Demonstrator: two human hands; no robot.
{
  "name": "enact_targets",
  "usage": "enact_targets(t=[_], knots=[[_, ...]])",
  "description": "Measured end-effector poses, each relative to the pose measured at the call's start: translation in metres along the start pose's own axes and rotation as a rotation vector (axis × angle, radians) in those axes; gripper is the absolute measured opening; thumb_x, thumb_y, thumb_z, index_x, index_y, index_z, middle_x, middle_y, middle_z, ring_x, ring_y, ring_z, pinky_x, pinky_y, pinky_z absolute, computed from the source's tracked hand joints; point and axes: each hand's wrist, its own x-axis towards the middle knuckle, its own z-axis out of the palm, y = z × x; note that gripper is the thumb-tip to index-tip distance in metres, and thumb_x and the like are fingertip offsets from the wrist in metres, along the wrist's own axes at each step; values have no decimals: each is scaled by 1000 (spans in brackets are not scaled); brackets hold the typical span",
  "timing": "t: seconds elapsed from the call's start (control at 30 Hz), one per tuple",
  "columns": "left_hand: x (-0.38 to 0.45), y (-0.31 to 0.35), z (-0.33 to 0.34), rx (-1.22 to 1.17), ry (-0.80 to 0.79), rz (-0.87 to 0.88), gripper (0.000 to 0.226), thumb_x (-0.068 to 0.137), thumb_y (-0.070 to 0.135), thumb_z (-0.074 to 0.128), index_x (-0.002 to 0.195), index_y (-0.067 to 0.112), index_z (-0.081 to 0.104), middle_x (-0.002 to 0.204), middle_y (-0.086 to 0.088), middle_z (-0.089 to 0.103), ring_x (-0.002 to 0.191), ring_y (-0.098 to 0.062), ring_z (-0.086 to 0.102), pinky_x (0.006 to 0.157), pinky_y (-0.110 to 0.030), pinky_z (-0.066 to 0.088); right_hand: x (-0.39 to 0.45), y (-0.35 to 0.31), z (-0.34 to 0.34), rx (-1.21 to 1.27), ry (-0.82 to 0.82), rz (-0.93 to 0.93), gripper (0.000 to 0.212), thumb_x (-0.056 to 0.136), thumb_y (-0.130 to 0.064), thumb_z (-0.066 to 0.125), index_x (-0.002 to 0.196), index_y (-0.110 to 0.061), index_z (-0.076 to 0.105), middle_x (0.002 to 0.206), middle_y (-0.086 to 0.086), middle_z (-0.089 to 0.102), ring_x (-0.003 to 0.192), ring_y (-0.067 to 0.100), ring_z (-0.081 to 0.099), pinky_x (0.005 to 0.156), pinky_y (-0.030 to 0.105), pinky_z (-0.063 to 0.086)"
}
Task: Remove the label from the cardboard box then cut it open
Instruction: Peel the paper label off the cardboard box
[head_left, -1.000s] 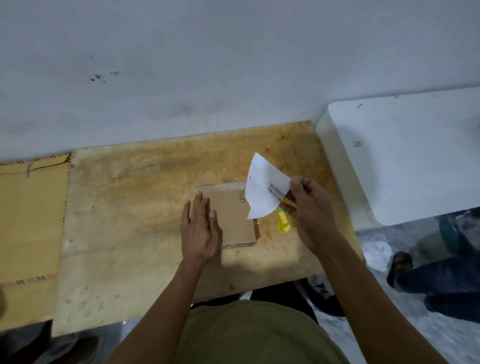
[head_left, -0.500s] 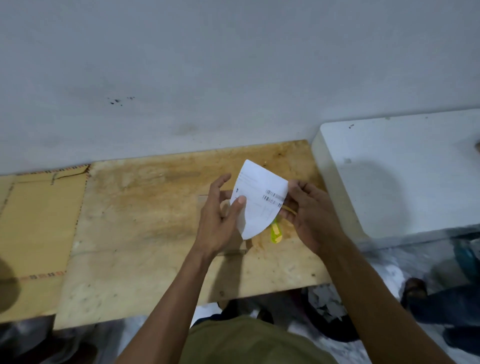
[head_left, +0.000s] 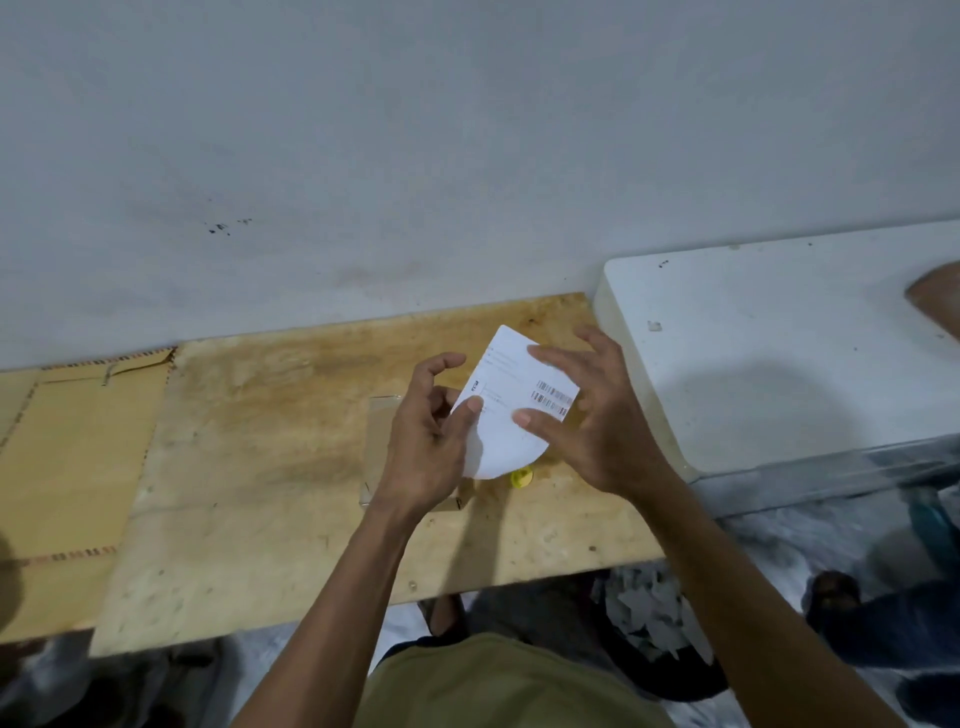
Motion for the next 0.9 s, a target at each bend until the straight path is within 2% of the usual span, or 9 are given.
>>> enact_targets(t=[0.1,0.23,0.33,0.4,0.47,0.53,0.63,0.7,0.9], knots=[[0,3,-1,-15,12,11,36,97,15,60,128,29,49,81,-4,66,74,-20,65,63,-33,53,6,7,-2,37,-174,-25,64,69,-37,85,128,-23,63,140,3,43,126,11,46,98,33,50],[-10,10,2,42,2,43,31,96,16,62,124,28,56,85,-8,67,76,-12,63,67,-26,51,4,13,-6,36,-172,-29,43,75,-35,81,113,-17,72,122,-2,54,113,15,54,96,39,49],[-17,12,2,201,-23,60,36,87,26,74,121,29,63,101,8,71,88,-2,63,74,-10,46,-1,9,-9,-24,-163,-76,37,79,-47,73,109,-24,74,130,-10,47,123,17,45,102,30,42],[-21,13,2,346,14,105,35,84,31,77,118,28,68,111,12,68,96,1,60,78,-10,45,-3,6,-11,-80,-187,-96,31,82,-47,69,106,-27,76,132,-11,43,124,14,41,101,26,39],[-25,14,4,449,64,147,26,86,28,75,112,24,72,108,6,67,95,-7,61,78,-13,45,-4,3,-11,-102,-220,-110,26,85,-43,69,105,-26,75,120,-8,51,114,16,45,95,33,43],[-27,16,5,505,89,164,18,86,26,75,104,23,75,104,1,61,93,-12,60,77,-7,40,-6,1,-10,-99,-243,-131,22,88,-39,67,104,-26,75,102,-7,57,101,17,49,85,40,46],[-28,18,2,523,96,182,7,86,25,75,91,20,75,104,2,53,95,-17,57,77,-21,43,-10,-3,-14,-60,-285,-111,21,91,-36,64,107,-25,70,97,-7,65,95,17,56,81,45,49],[-29,21,-2,584,83,208,7,87,28,72,87,21,73,101,4,58,94,-21,58,75,-33,43,-12,-7,-19,3,-317,-67,18,92,-35,62,107,-26,65,97,-9,67,93,14,60,79,44,52],[-27,34,-6,576,39,227,10,86,33,66,90,27,74,94,8,73,86,-16,63,74,-36,50,-6,-13,-22,-101,-269,-131,12,93,-29,60,94,-21,69,90,-9,61,87,13,57,74,35,48]])
